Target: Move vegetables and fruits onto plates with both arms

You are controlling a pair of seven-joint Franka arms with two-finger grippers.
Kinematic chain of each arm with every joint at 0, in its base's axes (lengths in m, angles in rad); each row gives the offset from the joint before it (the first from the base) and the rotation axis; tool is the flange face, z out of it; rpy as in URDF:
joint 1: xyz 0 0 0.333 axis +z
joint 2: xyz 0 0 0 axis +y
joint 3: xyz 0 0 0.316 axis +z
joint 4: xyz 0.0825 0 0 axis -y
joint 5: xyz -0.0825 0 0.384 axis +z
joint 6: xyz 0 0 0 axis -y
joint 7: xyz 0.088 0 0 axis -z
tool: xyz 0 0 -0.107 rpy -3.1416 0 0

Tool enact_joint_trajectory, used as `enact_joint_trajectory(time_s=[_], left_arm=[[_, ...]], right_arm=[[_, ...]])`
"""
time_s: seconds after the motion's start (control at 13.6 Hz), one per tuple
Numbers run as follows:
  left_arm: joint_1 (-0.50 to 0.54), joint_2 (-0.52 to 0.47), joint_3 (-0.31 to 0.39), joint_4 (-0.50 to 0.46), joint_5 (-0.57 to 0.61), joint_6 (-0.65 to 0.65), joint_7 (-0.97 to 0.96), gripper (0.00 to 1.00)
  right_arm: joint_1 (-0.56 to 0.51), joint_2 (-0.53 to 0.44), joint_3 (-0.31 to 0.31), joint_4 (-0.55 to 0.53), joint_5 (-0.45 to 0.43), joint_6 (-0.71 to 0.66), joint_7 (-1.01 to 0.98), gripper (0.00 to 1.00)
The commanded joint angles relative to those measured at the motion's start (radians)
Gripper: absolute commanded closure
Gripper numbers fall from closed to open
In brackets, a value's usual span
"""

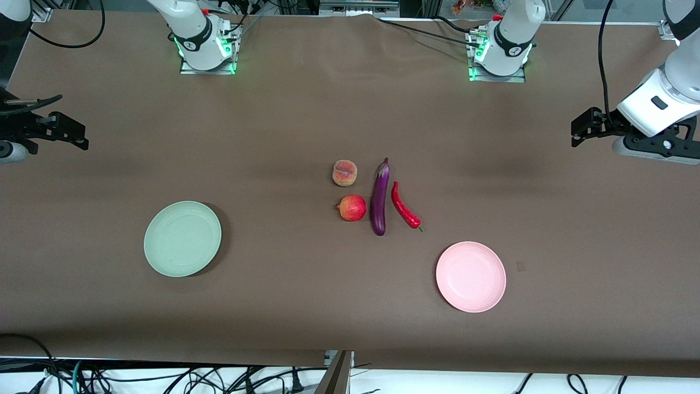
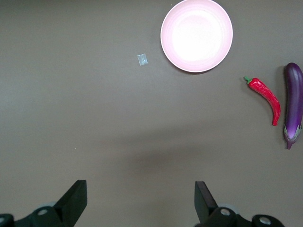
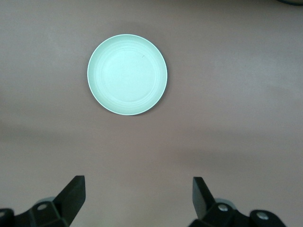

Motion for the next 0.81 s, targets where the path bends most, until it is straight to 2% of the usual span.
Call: enact_joint_trajectory(time_s=[0.0,0.74], left_arm=[[-0.004,0.011,0.003,0.018,0.016,-0.007,-0.006,0.0],[-0.004,0.014,0.003,0.022,0.009,-0.008,-0.011,0.0]], right_arm=[[-0.014,-0.005,0.004,0.004,0.01,-0.001,-0.021,0.0],[-0.014,-0.009,0.0,0.004,0.019,-0.059,-0.005,0.0]])
